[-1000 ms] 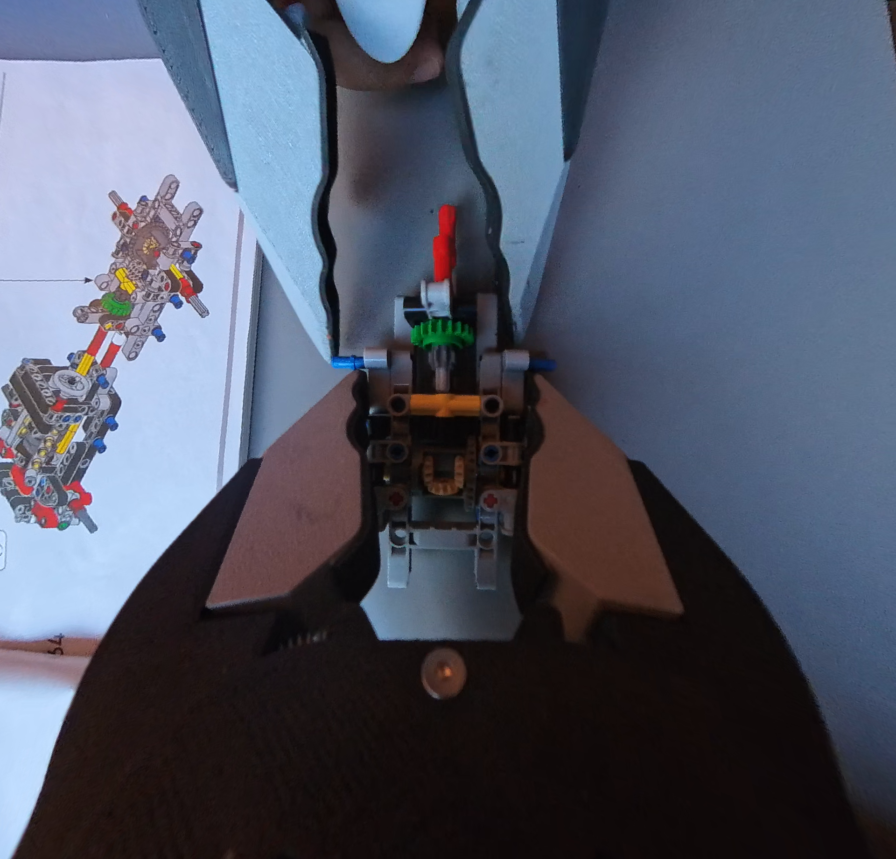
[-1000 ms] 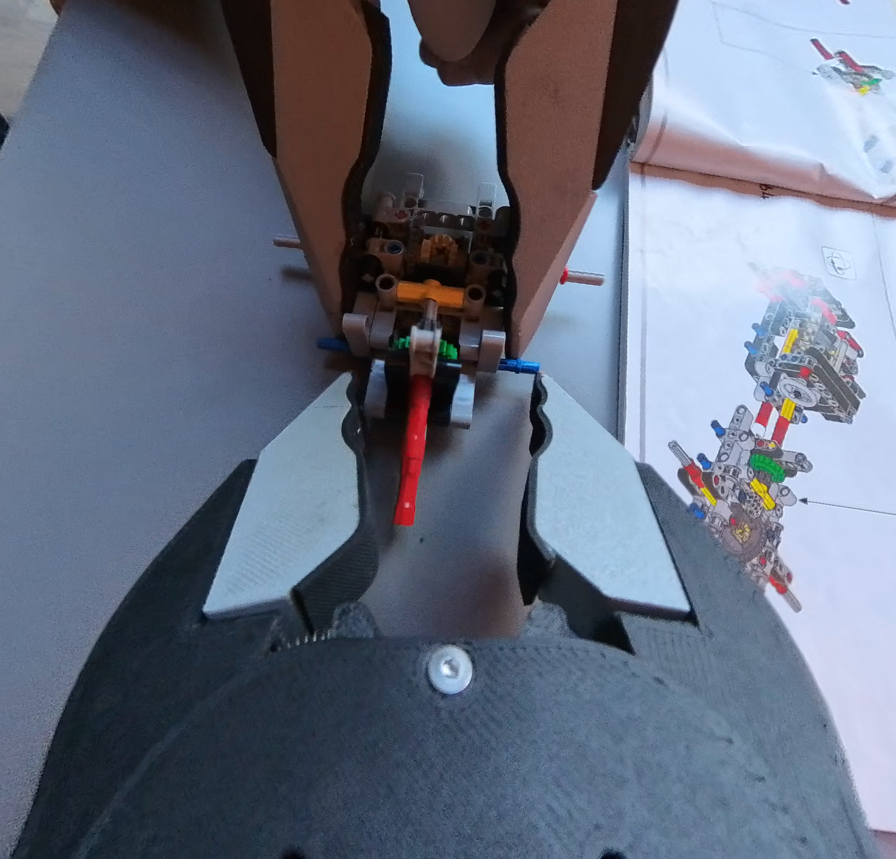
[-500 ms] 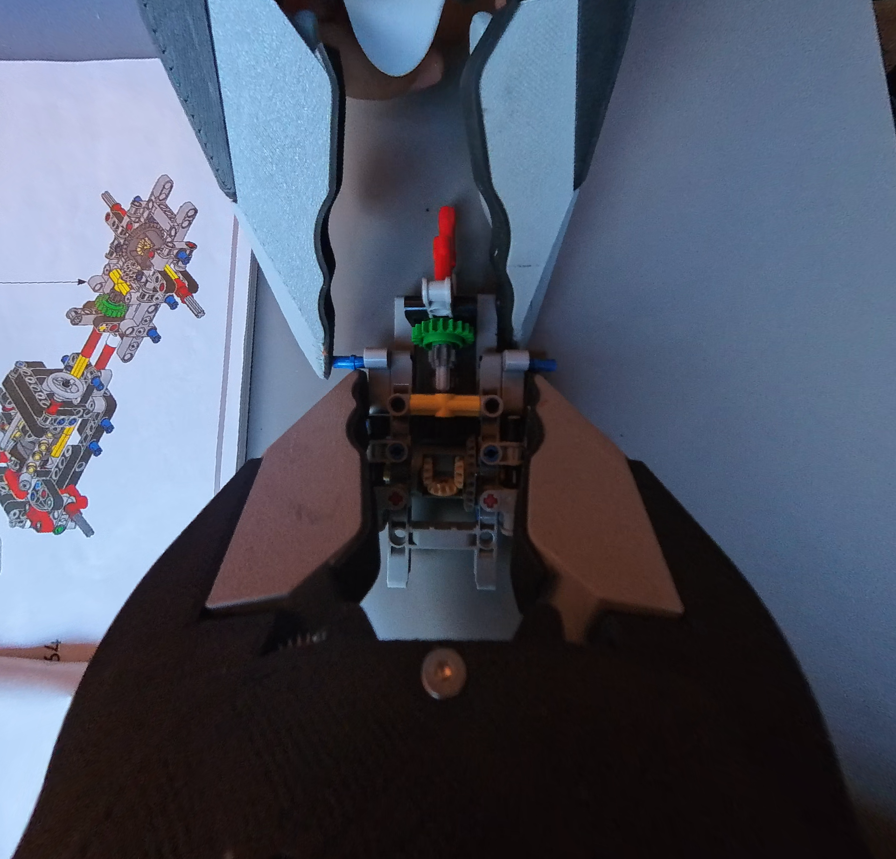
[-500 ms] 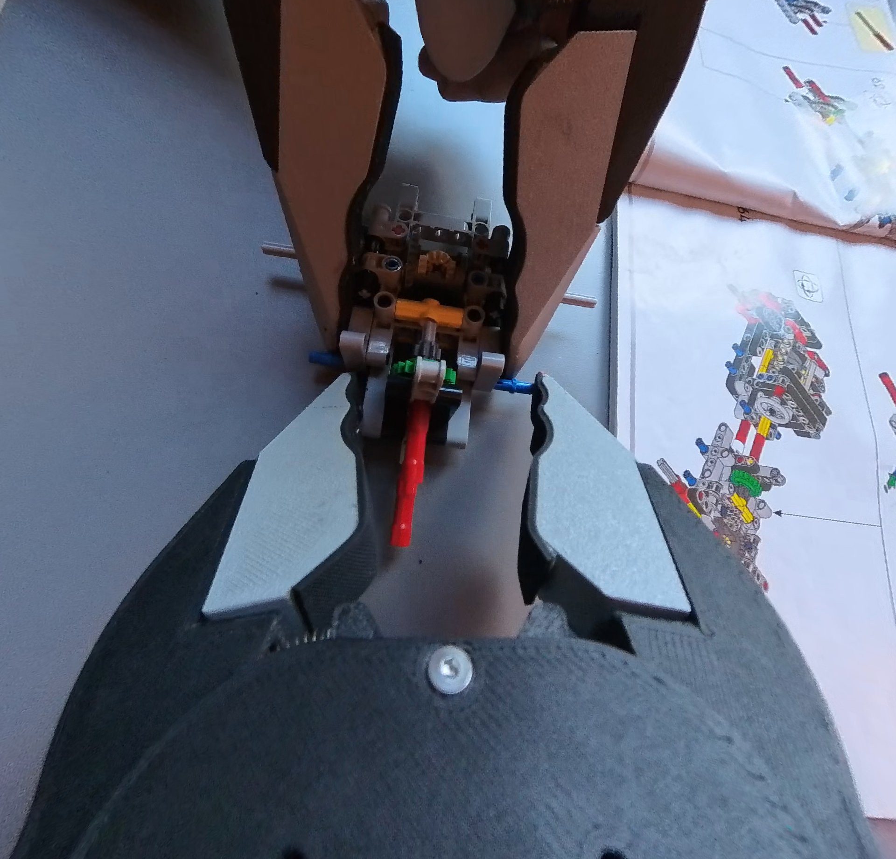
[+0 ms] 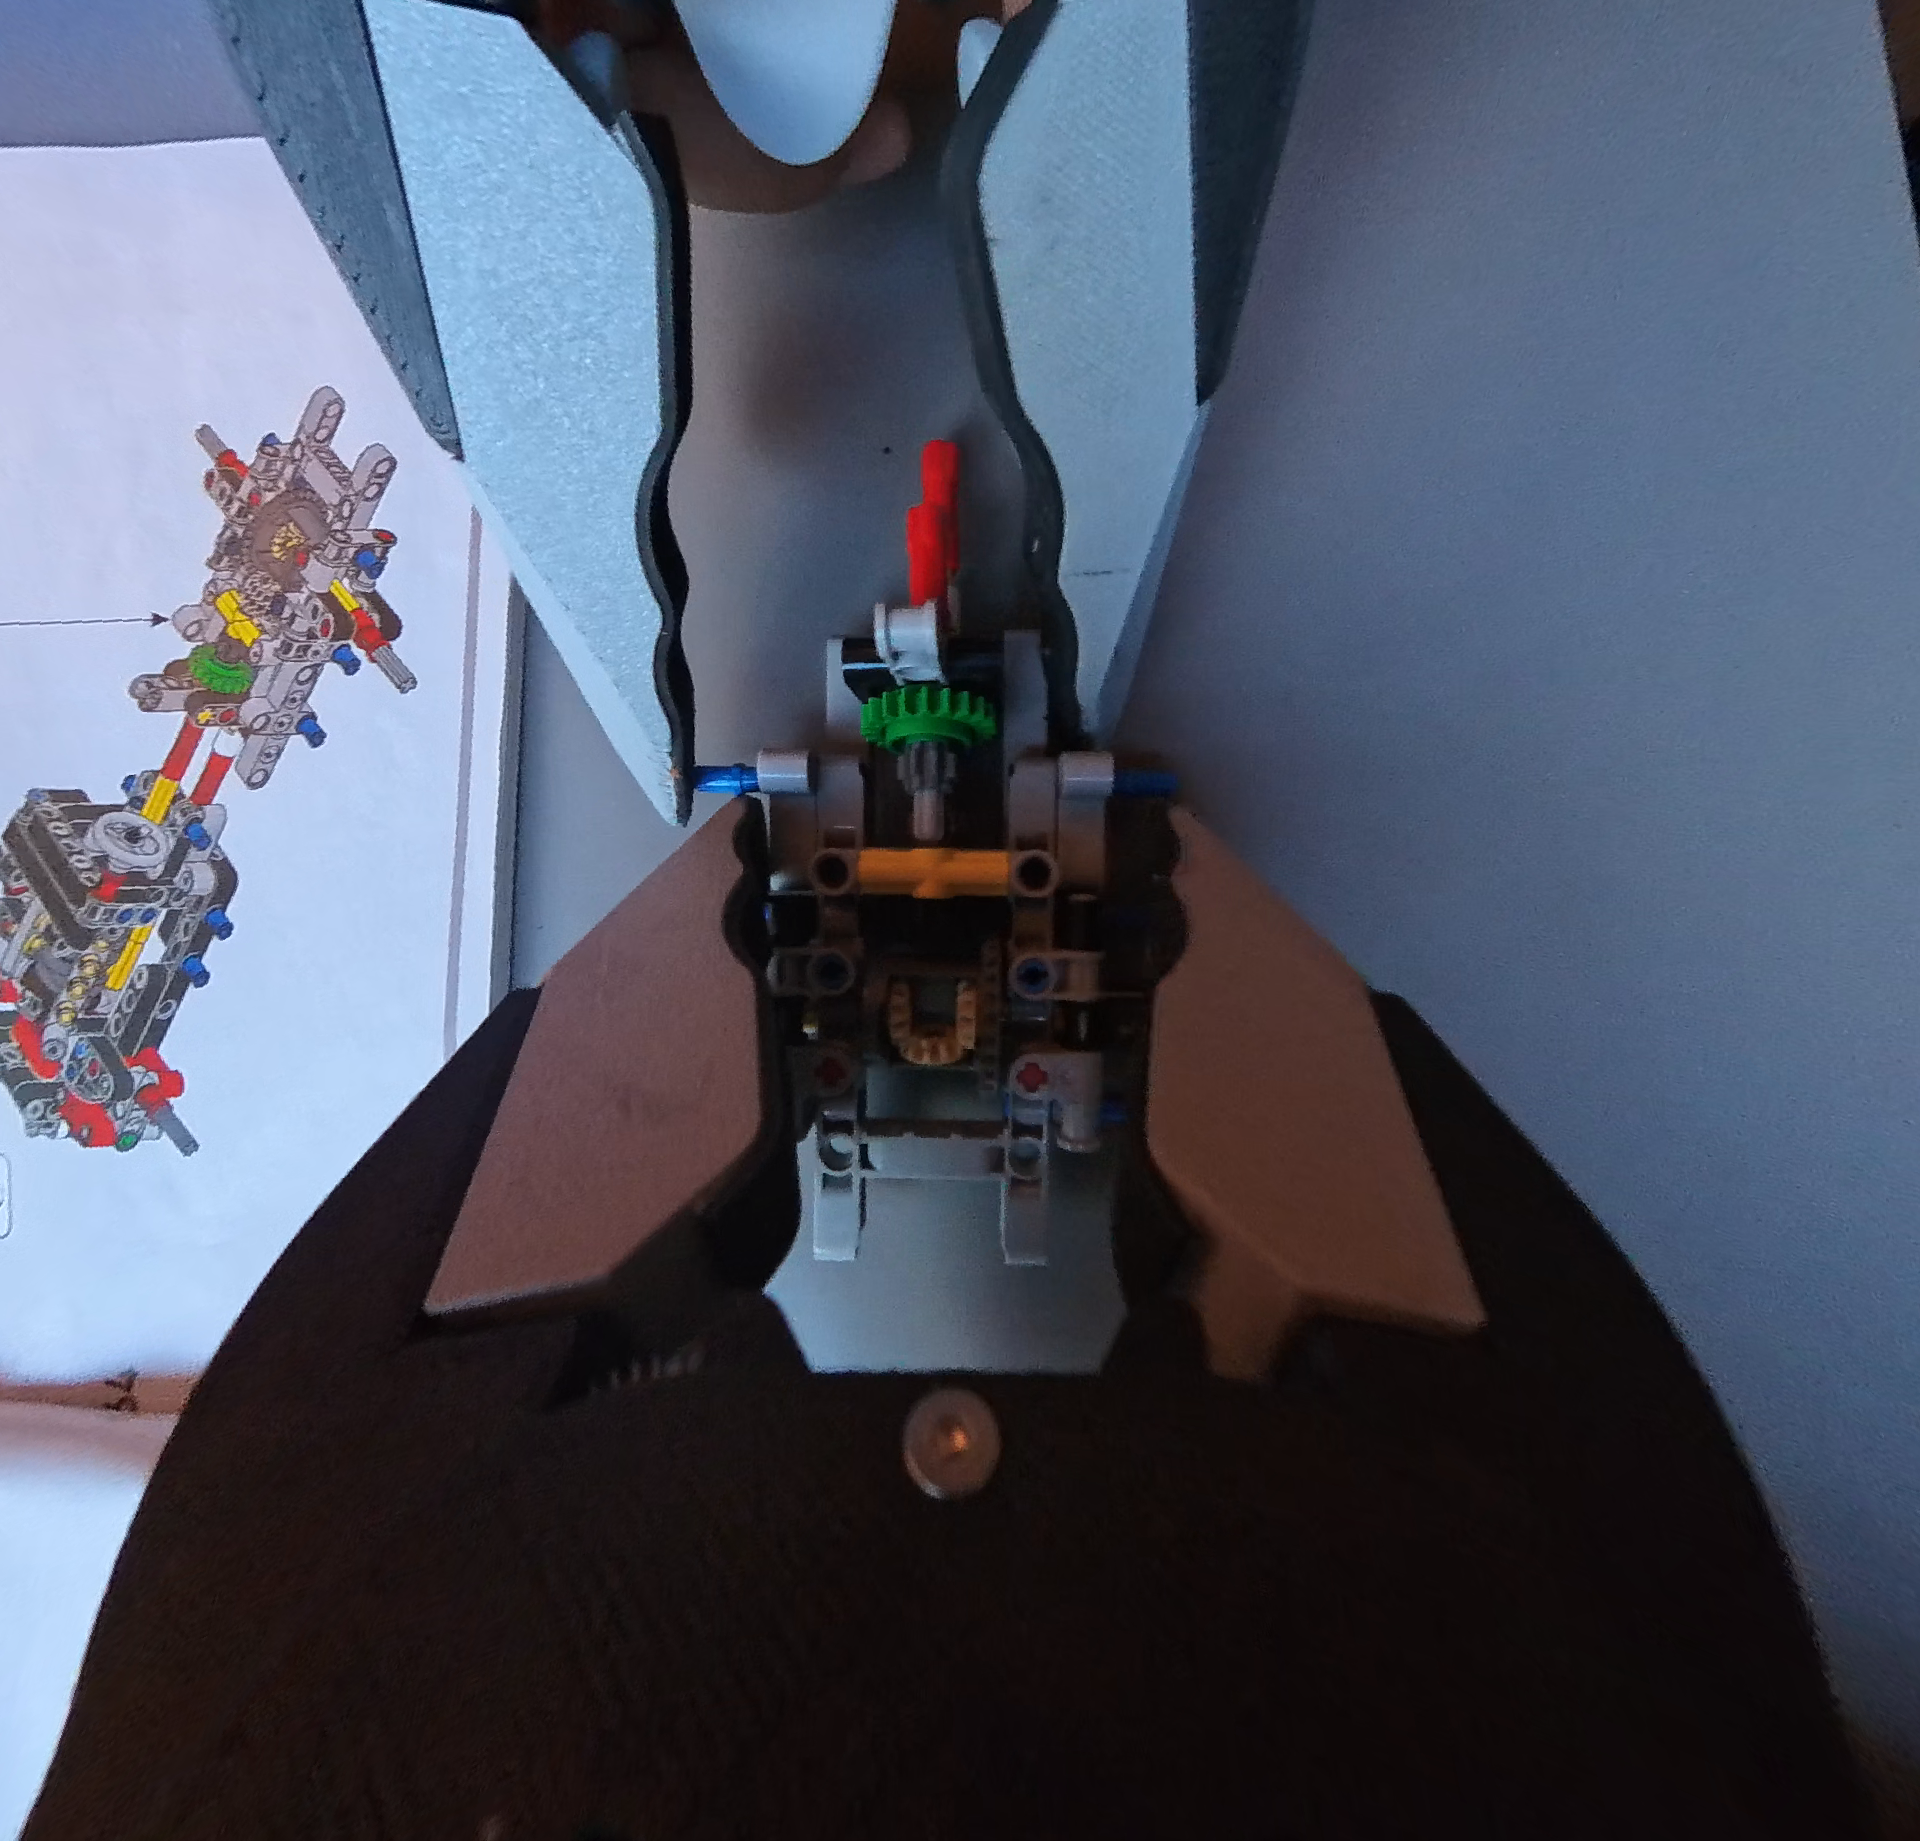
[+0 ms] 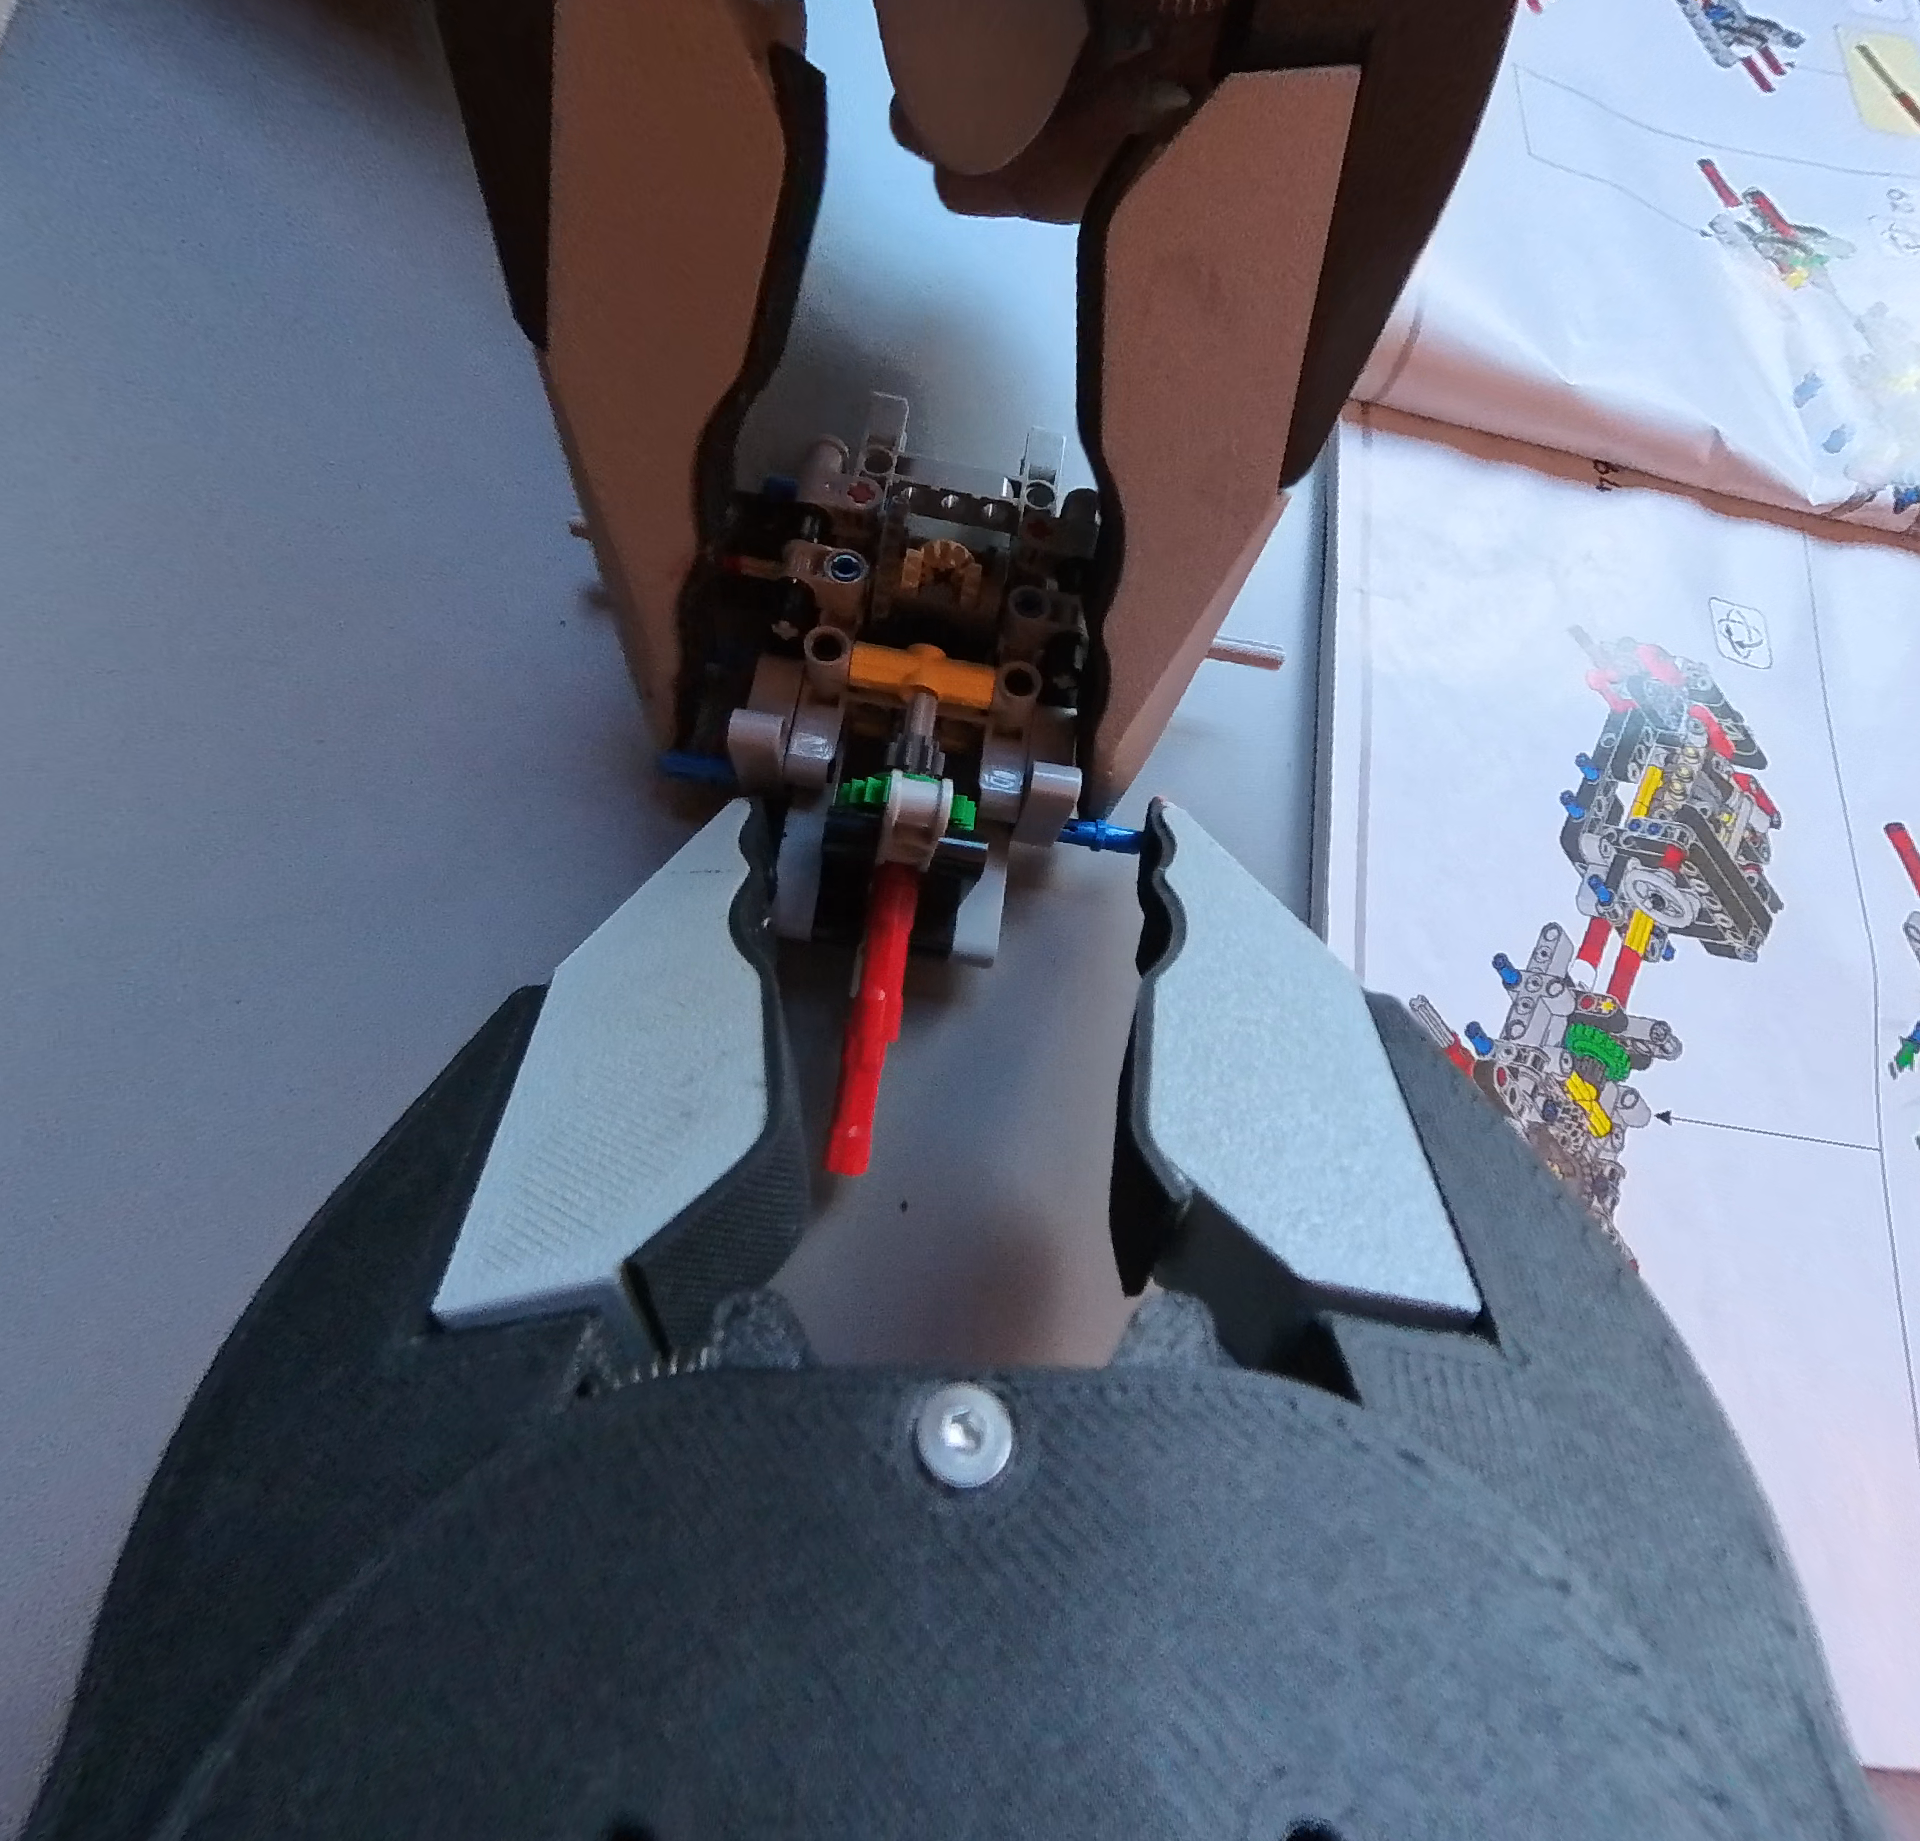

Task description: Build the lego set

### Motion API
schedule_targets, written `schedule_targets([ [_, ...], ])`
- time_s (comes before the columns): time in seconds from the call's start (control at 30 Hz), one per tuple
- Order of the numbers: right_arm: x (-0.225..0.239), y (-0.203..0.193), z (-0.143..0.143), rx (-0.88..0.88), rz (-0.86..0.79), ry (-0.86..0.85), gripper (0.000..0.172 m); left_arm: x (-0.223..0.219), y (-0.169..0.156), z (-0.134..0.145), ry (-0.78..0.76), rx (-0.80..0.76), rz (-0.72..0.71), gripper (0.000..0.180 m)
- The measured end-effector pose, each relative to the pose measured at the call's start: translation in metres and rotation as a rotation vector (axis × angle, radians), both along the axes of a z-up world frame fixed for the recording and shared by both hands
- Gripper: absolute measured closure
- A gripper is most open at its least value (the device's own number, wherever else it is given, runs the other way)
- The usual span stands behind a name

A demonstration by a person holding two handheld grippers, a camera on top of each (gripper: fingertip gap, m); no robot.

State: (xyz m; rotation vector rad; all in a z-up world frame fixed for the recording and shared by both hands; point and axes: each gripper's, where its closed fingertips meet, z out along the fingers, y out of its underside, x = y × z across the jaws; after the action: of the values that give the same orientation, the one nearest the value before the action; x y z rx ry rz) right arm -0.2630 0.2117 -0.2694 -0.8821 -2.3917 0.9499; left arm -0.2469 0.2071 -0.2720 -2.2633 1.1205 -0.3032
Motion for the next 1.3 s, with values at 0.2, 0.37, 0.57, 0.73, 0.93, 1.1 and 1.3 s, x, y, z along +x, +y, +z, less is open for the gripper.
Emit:
schedule_targets([
  [0.2,0.000,0.001,0.000,-0.013,0.003,0.001,0.103,-0.010,-0.001,0.028,-0.092,0.045,0.036,0.140],
  [0.37,0.000,-0.002,-0.001,-0.034,0.009,-0.010,0.103,-0.006,0.001,0.030,-0.111,0.032,0.045,0.155],
  [0.57,0.001,-0.005,-0.002,-0.049,0.025,-0.022,0.109,-0.005,0.005,0.016,-0.033,-0.002,0.057,0.177],
  [0.73,-0.001,-0.006,-0.002,-0.056,0.025,-0.021,0.116,-0.009,0.004,0.015,-0.011,-0.006,0.062,0.177],
  [0.93,-0.003,-0.003,-0.001,-0.056,0.012,-0.015,0.113,-0.011,0.004,0.015,-0.041,0.003,0.073,0.178],
  [1.1,-0.003,-0.001,-0.001,-0.046,-0.001,-0.005,0.111,-0.012,0.006,0.016,-0.071,0.004,0.085,0.178],
  [1.3,0.002,0.010,-0.001,-0.022,-0.020,-0.002,0.098,-0.013,0.006,0.016,-0.065,0.008,0.088,0.178],
])
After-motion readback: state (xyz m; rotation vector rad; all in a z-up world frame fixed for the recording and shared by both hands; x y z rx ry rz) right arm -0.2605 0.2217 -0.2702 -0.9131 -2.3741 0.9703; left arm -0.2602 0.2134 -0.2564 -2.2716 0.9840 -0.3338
